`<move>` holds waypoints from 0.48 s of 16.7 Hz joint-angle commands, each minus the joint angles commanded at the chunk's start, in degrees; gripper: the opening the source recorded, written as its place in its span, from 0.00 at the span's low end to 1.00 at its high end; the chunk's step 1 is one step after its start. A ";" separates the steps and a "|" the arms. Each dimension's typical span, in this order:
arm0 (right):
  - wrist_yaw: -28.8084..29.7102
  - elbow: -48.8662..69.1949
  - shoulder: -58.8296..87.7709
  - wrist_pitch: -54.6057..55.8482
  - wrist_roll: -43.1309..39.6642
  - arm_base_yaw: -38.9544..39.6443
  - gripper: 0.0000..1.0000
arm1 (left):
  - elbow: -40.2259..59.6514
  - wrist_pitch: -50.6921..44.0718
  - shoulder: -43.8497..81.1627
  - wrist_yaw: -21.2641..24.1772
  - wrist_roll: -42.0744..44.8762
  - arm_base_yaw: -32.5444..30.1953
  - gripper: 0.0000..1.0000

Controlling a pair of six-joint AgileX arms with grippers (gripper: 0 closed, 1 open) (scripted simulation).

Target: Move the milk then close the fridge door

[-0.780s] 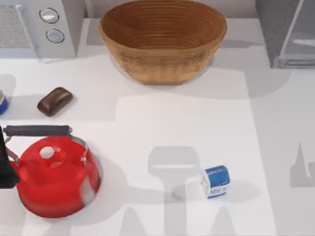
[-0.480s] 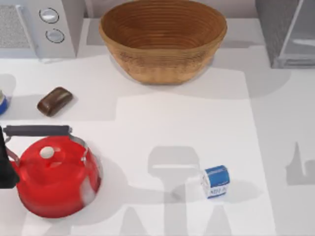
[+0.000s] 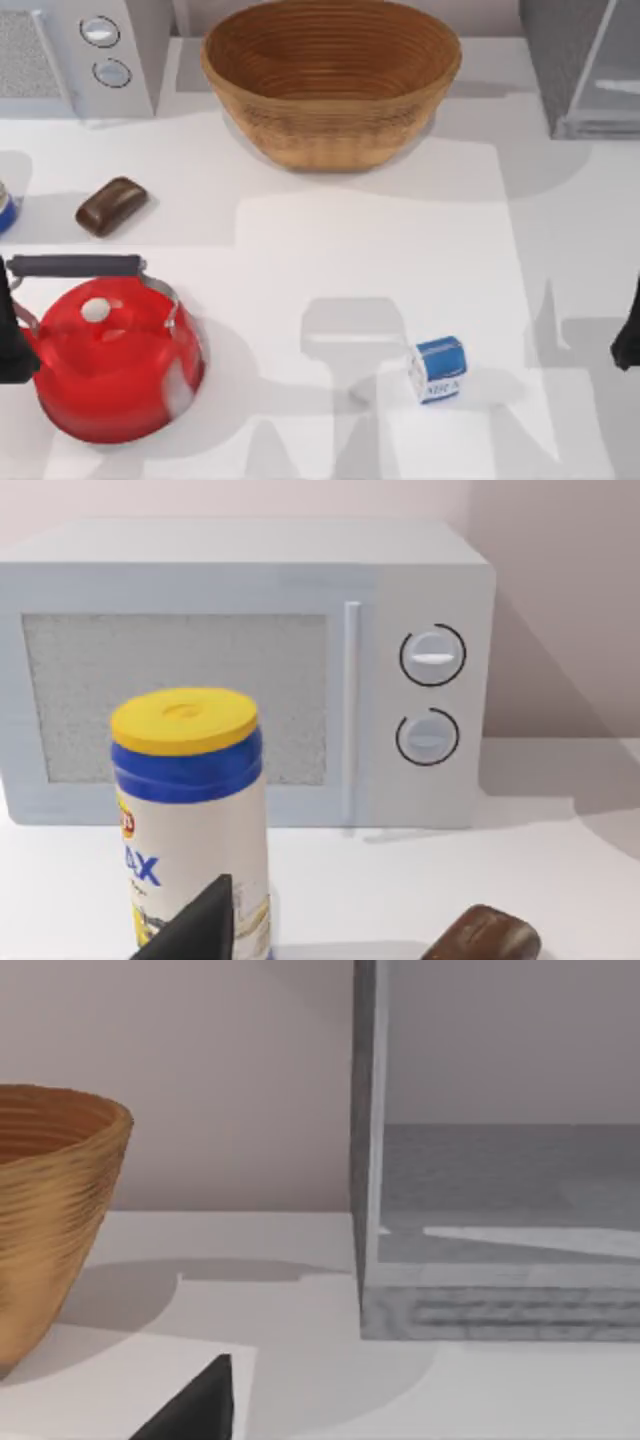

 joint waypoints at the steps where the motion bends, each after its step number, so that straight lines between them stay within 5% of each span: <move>1: 3.88 0.10 3.02 2.87 0.08 3.86 1.00 | 0.00 0.00 0.00 0.00 0.00 0.00 1.00; 5: 15.46 0.48 12.45 12.00 0.25 15.51 1.00 | 0.00 0.00 0.00 0.00 0.00 0.00 1.00; 8: 18.94 0.65 15.52 15.04 0.27 19.03 1.00 | 0.00 0.00 0.00 0.00 0.00 0.00 1.00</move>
